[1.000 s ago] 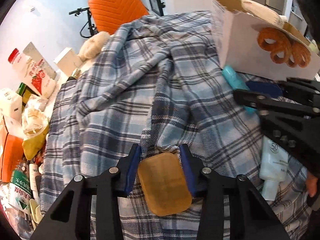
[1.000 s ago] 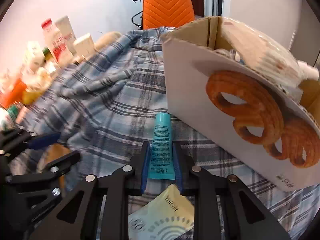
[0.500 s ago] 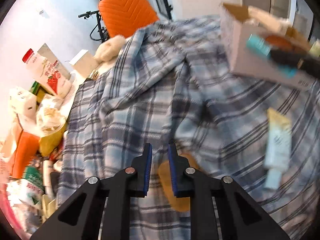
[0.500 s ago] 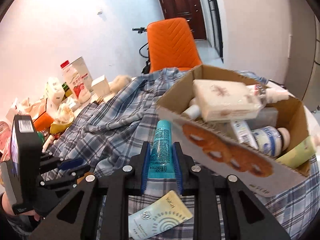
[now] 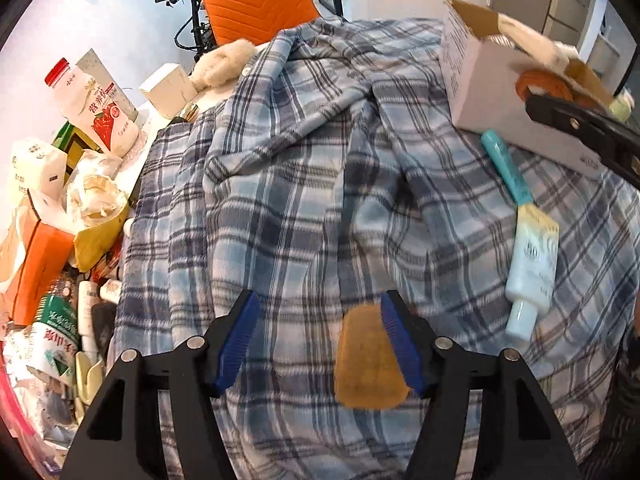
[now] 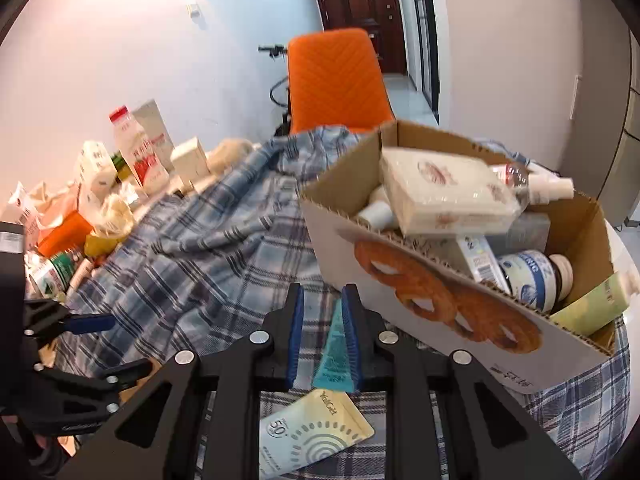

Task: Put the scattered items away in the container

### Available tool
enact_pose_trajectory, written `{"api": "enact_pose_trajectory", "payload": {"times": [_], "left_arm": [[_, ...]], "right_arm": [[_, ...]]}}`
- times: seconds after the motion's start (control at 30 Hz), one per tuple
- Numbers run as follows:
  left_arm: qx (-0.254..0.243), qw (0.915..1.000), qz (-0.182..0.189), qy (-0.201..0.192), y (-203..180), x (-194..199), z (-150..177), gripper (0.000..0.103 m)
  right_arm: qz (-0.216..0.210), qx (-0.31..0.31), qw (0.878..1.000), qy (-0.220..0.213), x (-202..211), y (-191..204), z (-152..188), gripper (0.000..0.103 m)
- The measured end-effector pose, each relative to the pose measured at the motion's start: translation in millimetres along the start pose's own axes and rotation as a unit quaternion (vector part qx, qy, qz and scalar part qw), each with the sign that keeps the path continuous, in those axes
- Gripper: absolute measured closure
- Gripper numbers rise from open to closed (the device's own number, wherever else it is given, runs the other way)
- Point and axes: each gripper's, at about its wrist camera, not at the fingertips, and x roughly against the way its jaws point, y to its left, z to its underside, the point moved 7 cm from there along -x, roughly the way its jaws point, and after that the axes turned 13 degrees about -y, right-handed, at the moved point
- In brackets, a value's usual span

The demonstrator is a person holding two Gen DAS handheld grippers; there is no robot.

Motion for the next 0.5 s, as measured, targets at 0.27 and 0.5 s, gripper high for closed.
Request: {"api": "enact_pose_trajectory", "payload": {"times": [0.27,0.5], "left_arm": [[-0.020,0.9995,0.022,0.007,-18,-7,2,0.037],[-0.035,0.9990,0.022,0.016,-22,-13,6,0.039]], "right_arm": [[-0.003,0.010,0.998,0.060,-24,7,24,0.084],[0.002,0.019,0.997,0.081,-32,5,33,0.083]]}}
